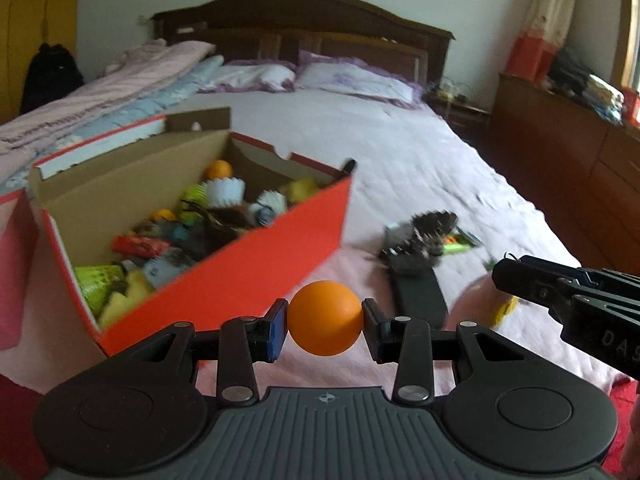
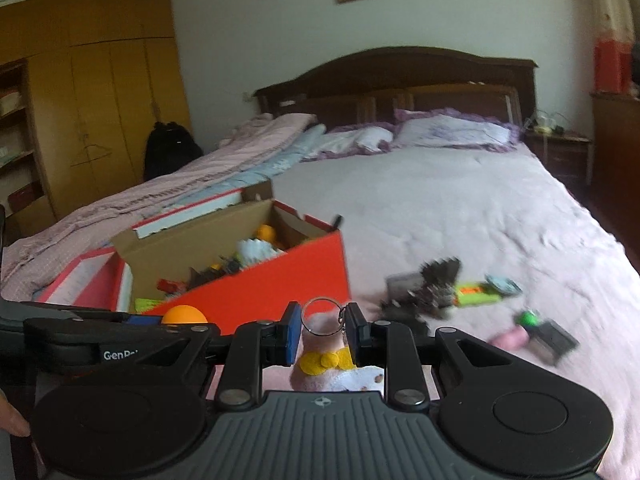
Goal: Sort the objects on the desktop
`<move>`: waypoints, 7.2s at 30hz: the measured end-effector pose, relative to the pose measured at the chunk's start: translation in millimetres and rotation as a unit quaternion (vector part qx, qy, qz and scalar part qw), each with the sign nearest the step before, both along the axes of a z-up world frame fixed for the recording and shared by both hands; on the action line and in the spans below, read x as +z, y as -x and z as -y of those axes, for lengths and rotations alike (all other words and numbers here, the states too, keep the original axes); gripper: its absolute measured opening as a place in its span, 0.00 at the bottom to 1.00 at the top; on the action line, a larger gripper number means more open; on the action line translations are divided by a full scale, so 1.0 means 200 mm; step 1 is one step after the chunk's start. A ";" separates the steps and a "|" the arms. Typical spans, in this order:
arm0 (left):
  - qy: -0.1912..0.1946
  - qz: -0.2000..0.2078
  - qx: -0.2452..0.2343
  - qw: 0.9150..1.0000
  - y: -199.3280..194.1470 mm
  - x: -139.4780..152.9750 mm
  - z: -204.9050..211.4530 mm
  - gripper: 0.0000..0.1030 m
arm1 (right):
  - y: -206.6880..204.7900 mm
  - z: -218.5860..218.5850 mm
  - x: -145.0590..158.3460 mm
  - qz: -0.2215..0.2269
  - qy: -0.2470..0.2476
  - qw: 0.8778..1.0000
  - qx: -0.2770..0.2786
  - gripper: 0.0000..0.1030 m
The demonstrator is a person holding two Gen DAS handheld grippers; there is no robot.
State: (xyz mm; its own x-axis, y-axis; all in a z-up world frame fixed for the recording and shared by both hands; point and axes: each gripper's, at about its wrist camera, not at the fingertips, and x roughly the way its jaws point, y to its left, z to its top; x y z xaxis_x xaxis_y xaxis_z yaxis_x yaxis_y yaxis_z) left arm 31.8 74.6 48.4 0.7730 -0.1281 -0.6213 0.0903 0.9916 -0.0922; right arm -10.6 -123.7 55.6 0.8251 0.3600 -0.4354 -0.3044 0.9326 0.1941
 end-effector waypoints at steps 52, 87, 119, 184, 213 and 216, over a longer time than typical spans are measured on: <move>0.005 -0.004 0.117 0.993 -0.18 0.01 -0.42 0.83 | -0.50 -0.34 -0.23 -0.092 0.013 0.995 0.040 0.45; -0.048 -0.074 -0.165 0.982 -0.37 -0.37 0.85 0.89 | -0.50 0.77 -0.65 -0.127 0.068 0.975 -0.171 0.44; -0.159 -0.062 -0.276 0.946 -0.72 -0.57 1.37 0.71 | -0.37 1.13 -0.71 -0.143 0.061 0.968 -0.198 0.16; -0.035 -0.143 -0.133 0.980 -0.12 -0.66 0.59 0.54 | 0.13 0.70 -0.86 -0.231 -0.189 0.934 -0.195 0.38; -0.033 -0.129 -0.139 0.981 -0.15 -0.63 0.58 0.28 | 0.05 0.56 -0.82 -0.229 -0.079 0.955 -0.173 0.47; -0.026 -0.130 -0.134 0.982 -0.14 -0.62 0.57 0.28 | 0.06 0.55 -0.82 -0.226 -0.072 0.956 -0.173 0.46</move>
State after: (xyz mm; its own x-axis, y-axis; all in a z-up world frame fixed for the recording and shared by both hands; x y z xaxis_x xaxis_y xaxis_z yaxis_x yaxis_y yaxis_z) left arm 60.3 -38.7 -75.2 0.5296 -0.2677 -0.8049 0.3290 0.9395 -0.0960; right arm -22.0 -234.3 -108.2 0.6450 0.1838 -0.7417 0.1620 0.9157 0.3678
